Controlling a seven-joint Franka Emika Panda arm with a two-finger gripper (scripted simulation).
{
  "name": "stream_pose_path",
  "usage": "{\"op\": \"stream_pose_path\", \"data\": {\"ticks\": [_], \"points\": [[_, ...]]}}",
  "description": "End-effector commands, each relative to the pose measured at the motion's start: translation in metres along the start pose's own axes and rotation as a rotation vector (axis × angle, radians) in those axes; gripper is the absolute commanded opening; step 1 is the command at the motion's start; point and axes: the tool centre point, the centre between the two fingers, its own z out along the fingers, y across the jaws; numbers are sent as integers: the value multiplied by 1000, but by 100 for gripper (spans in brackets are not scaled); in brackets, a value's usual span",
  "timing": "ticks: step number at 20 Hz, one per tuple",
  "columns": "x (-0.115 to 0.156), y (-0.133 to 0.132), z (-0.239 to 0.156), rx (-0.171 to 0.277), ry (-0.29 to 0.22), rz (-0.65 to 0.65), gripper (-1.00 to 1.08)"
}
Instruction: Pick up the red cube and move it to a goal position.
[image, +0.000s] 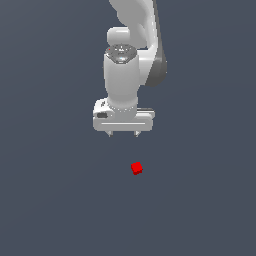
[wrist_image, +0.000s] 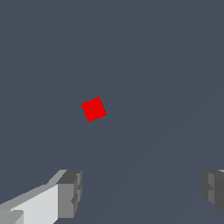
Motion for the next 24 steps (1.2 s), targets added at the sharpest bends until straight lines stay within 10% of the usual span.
{"op": "stream_pose_path", "data": {"ticks": [1,24], "points": [[0,0,0,0,0,0,100],[37,-38,127,16,-33,-249,100]]}}
